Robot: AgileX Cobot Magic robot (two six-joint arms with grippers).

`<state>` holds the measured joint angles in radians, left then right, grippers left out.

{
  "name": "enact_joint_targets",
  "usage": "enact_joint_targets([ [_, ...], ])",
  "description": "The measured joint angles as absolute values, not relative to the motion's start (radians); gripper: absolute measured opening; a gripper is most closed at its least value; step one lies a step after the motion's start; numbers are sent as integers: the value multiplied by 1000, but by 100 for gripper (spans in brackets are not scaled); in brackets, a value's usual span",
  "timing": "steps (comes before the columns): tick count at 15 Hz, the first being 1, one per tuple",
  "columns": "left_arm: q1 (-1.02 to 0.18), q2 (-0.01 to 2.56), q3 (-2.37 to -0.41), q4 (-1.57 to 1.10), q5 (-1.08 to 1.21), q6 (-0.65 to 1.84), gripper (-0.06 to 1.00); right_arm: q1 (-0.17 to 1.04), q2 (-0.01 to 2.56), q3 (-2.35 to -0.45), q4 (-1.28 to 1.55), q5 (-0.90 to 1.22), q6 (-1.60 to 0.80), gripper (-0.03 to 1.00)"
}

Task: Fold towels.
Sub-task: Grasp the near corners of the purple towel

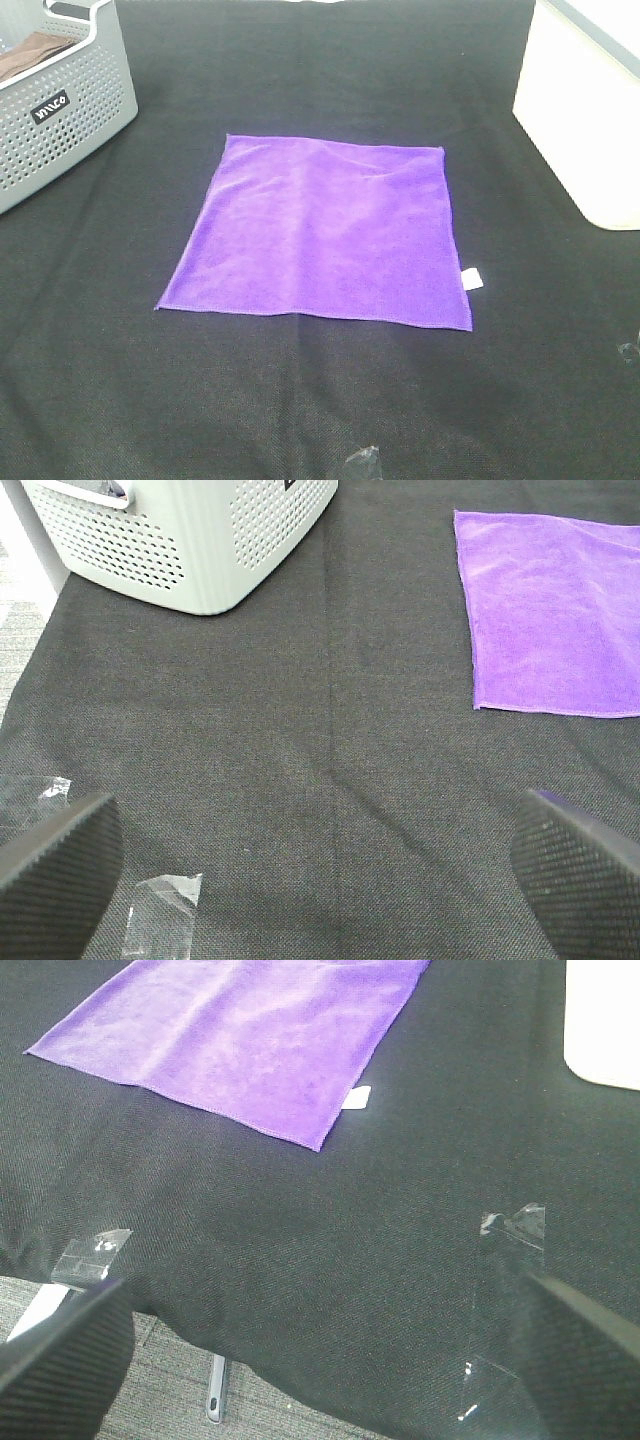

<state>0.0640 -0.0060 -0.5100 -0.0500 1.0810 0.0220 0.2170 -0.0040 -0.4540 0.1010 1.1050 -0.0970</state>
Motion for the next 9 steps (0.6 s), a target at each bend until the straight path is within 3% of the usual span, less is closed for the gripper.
enact_joint_targets([
  [9,64,-6,-510,-50,1081,22,99,217,-4,-454,101,1105,-97,96],
])
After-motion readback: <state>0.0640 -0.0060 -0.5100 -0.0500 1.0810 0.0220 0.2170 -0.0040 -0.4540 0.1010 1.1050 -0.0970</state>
